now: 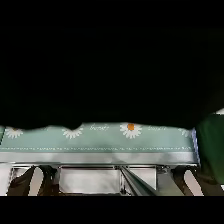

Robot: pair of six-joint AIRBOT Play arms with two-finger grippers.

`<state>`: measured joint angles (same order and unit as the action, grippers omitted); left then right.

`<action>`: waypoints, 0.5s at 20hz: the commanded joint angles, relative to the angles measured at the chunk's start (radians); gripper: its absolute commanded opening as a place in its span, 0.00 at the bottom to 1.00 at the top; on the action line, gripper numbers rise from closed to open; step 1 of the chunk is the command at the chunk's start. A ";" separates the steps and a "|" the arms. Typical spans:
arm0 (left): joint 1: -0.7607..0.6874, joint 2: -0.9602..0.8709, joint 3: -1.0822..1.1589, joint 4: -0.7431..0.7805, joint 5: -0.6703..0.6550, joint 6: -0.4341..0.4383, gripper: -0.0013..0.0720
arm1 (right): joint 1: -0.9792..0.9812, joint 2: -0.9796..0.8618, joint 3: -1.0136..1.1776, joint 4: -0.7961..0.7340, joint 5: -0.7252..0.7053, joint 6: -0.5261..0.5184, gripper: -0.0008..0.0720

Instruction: Fold the shirts.

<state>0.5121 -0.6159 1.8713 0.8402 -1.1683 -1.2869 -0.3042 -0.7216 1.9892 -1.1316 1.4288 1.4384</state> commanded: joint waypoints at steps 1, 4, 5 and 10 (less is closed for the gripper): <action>-0.119 0.074 0.005 0.242 -0.065 -0.113 0.04 | 0.001 0.052 -0.005 -0.102 0.048 0.051 0.05; -0.156 0.065 -0.018 0.350 -0.092 -0.178 0.04 | 0.001 0.052 -0.106 -0.097 0.050 0.055 0.05; -0.156 0.055 -0.056 0.345 -0.097 -0.185 0.04 | 0.001 0.051 -0.163 -0.076 0.047 0.054 0.05; -0.157 -0.055 -0.374 0.213 -0.095 -0.192 0.04 | 0.001 -0.021 -0.492 0.142 -0.018 -0.019 0.05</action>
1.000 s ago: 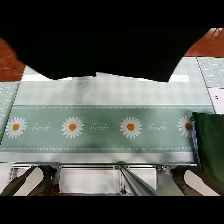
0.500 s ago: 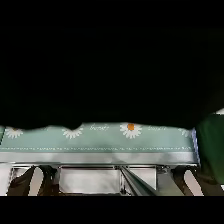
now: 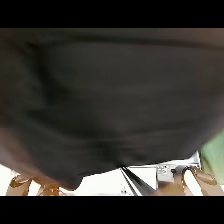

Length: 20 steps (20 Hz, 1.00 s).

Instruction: Fold the shirts.

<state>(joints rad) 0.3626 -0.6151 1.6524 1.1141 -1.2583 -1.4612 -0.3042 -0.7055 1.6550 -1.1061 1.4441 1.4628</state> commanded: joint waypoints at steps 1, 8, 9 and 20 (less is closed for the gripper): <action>-0.009 -0.092 -0.216 -0.091 0.006 -0.013 0.04 | 0.001 -0.069 -0.219 0.142 -0.053 -0.064 0.05; -0.148 -0.561 -0.368 -0.121 0.266 0.061 0.04 | 0.148 -0.489 -0.366 0.158 -0.356 -0.148 0.05; -0.160 -0.637 -0.352 -0.126 0.328 0.060 0.04 | 0.150 -0.562 -0.355 0.165 -0.419 -0.143 0.05; -0.173 -1.117 -0.153 -0.288 0.361 0.009 0.04 | 0.148 -1.228 0.193 0.164 -0.369 0.023 0.05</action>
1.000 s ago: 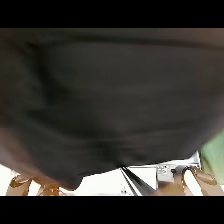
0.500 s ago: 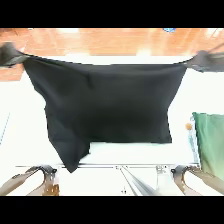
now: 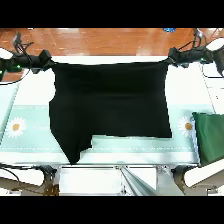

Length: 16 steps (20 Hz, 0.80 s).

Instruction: Fold the shirts.

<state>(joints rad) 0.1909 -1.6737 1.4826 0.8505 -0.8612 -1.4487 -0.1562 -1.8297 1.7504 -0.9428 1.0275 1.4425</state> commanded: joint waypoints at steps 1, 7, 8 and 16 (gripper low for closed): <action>0.003 -0.057 0.018 -0.024 -0.070 -0.002 0.04 | -0.004 -0.102 0.099 0.002 0.063 0.042 0.05; 0.048 -0.041 0.055 0.105 -0.453 0.117 0.04 | -0.072 -0.058 0.098 -0.090 0.399 -0.033 0.05; 0.042 -0.041 0.035 0.164 -0.480 0.116 0.04 | -0.070 -0.057 0.082 -0.145 0.444 -0.033 0.05; 0.033 -0.045 -0.100 0.220 -0.516 0.110 0.04 | -0.064 -0.058 -0.056 -0.188 0.521 -0.029 0.05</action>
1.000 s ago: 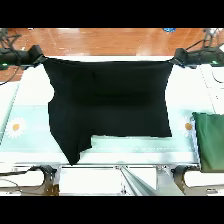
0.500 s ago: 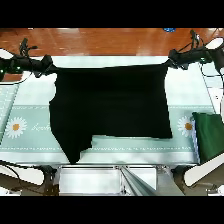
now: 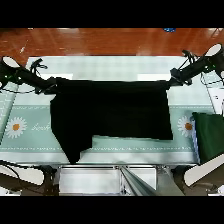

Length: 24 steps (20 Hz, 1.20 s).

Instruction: Fold the shirts.

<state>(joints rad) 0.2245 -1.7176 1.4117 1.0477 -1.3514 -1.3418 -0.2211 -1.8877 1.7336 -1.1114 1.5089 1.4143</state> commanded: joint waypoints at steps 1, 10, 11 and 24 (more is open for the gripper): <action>-0.001 -0.002 -0.029 0.022 -0.026 0.003 0.04 | 0.003 0.000 -0.053 -0.024 0.036 -0.001 0.05; 0.062 0.055 -0.033 0.031 -0.195 -0.021 0.71 | -0.053 0.107 -0.089 -0.085 0.064 0.056 0.58; 0.091 0.097 -0.058 0.031 -0.193 -0.020 0.71 | -0.070 0.155 -0.107 -0.122 0.047 0.068 0.58; 0.701 0.721 -0.993 -0.190 0.027 0.116 0.71 | -0.124 0.695 -0.870 0.261 -0.378 -0.130 0.58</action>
<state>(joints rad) 0.8570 -1.0595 0.5812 0.9489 -1.3609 -1.2476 -0.3435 -1.2530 0.9543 -0.9455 1.1629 1.3346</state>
